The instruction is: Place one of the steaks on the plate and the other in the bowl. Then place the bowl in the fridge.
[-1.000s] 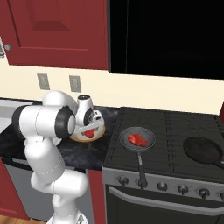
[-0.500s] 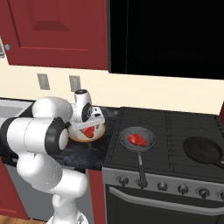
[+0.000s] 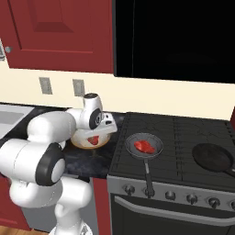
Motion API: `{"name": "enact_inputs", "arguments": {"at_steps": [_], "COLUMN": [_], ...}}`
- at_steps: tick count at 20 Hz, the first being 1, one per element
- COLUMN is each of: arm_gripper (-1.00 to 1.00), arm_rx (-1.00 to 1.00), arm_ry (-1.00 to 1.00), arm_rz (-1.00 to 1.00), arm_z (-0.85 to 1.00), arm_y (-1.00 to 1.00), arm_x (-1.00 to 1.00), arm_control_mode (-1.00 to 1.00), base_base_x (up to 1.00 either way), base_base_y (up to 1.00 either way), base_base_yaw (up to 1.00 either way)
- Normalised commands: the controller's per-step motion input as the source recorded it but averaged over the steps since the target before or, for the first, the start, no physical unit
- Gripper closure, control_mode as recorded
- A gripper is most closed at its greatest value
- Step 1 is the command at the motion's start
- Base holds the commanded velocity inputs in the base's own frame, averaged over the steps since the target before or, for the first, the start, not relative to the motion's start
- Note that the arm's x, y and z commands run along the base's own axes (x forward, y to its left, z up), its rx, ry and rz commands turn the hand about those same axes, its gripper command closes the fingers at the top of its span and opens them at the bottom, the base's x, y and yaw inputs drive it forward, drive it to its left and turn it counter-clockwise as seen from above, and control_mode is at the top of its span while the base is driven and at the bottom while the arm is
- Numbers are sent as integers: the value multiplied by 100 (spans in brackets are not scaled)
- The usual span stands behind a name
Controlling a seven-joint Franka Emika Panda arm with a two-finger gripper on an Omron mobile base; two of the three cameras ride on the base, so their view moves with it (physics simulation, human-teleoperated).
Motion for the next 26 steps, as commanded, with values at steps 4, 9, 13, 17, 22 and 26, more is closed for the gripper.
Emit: {"name": "enact_inputs", "arguments": {"at_steps": [4,9,13,17,22,26], "arm_gripper": [-100,-100,-100,-100,-100,-100], "arm_rx": [0,1,2,0,0,9], "arm_ry": [0,-2,0,0,4,12], "arm_rz": [-3,0,0,0,0,6], "arm_z": [0,9,29,26,2,11], "arm_y": [-52,-73,-100,-100,-100,-84], "arm_x": [-42,-46,-6,0,21,67], "arm_control_mode": [-100,-100,-100,-100,-100,-100], "base_base_x": [0,0,0,0,0,0], "base_base_y": [0,0,0,0,0,0], "base_base_yaw": [0,0,0,0,0,0]}}
